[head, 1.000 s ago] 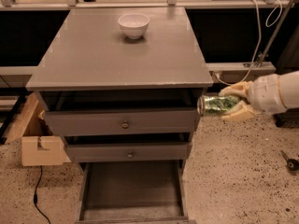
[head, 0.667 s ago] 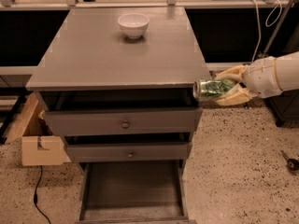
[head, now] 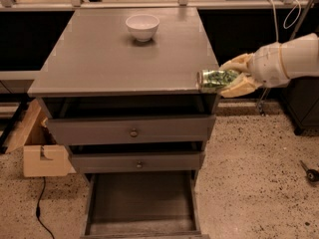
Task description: Pick green can from bottom drawer and place on counter
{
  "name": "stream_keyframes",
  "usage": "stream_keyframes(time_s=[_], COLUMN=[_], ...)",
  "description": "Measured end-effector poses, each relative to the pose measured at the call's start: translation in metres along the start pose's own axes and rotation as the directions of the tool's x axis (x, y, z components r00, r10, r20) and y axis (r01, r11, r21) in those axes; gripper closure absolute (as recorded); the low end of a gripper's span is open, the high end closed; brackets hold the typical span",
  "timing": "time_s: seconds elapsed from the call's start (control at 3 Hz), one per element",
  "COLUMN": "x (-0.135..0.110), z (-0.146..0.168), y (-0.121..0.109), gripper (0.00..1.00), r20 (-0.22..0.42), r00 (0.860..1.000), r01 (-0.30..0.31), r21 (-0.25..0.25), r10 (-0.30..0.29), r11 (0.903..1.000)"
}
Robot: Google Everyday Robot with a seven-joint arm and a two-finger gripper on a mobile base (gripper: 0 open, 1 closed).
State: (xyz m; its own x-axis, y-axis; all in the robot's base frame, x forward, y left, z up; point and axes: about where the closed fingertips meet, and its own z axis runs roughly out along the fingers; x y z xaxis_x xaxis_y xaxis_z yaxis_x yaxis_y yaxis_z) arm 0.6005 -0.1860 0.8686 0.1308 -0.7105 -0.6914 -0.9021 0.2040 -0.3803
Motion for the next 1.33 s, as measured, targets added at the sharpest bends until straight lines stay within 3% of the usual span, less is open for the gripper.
stream_keyframes(time_s=[0.33,0.67,1.0,1.33], x=[-0.032,-0.056,-0.06,-0.051], z=[0.01,0.033,0.056,0.079], y=[-0.032,-0.056,-0.074,-0.088], gripper=[1.0,1.0,1.0,1.0], r20=[-0.005,0.009,0.009,-0.013], r00=[1.0,0.999,0.993,0.982], r01=[-0.012,-0.049,-0.114,-0.188], r21=[-0.001,-0.035,-0.041,-0.044], r10=[0.012,0.049,0.114,0.188], r11=[0.9999,0.9982,0.9927,0.9812])
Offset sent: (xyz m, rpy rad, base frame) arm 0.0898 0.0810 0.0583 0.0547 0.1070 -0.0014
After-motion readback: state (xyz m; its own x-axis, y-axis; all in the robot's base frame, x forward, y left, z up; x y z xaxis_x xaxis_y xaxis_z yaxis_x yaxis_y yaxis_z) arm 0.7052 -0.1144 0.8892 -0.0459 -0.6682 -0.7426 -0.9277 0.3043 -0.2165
